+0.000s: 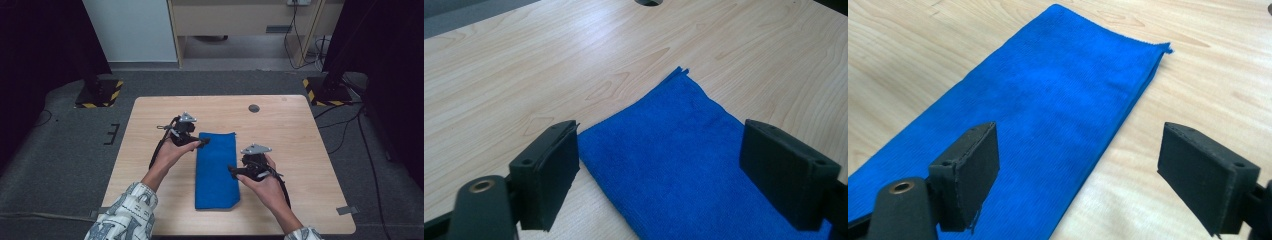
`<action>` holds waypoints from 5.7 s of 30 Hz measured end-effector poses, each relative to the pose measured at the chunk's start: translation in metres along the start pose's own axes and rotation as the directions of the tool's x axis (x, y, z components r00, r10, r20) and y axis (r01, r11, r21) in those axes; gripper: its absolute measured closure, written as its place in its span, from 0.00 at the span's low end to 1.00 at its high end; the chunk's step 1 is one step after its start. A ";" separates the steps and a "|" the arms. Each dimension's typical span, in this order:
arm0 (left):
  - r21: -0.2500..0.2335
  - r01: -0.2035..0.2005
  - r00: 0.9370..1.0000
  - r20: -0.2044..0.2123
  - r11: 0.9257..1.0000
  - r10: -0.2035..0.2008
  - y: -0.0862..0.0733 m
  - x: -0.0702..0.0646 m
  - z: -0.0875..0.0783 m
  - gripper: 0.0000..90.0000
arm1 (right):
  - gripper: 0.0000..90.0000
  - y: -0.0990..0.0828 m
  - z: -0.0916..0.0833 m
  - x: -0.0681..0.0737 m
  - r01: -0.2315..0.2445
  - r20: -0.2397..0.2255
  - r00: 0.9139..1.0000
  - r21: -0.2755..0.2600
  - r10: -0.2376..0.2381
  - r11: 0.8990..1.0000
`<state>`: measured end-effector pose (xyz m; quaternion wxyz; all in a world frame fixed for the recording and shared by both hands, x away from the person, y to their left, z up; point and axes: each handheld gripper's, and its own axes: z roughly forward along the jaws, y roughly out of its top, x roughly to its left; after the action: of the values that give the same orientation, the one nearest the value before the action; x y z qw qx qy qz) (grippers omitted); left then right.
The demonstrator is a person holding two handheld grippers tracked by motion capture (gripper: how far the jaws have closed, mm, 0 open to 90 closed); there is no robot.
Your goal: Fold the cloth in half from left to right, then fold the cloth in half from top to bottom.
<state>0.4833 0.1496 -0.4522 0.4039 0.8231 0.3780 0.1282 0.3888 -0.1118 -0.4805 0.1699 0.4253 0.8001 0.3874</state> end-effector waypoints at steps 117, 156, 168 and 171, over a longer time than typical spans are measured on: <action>0.073 0.093 0.994 -0.056 0.993 -0.089 -0.035 0.045 0.071 0.37 | 0.95 0.054 0.127 -0.069 0.031 0.011 0.999 0.136 -0.033 0.990; 0.044 0.065 0.996 -0.064 0.997 -0.062 -0.023 0.029 0.068 0.97 | 0.97 0.062 0.117 -0.076 -0.006 -0.014 1.000 0.107 0.008 0.994; -0.002 0.074 0.995 -0.067 0.997 -0.074 -0.011 0.031 0.057 0.98 | 0.97 0.071 0.109 -0.075 -0.002 -0.017 1.000 0.075 0.004 0.997; -0.015 0.063 0.996 -0.069 0.998 -0.064 -0.002 0.031 0.053 0.98 | 0.97 0.077 0.105 -0.076 -0.003 -0.012 1.000 0.063 0.003 0.998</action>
<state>0.5306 0.1430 -0.4903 0.3997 0.8032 0.4168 0.1461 0.5385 -0.0977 -0.4934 0.1509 0.4294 0.8123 0.3646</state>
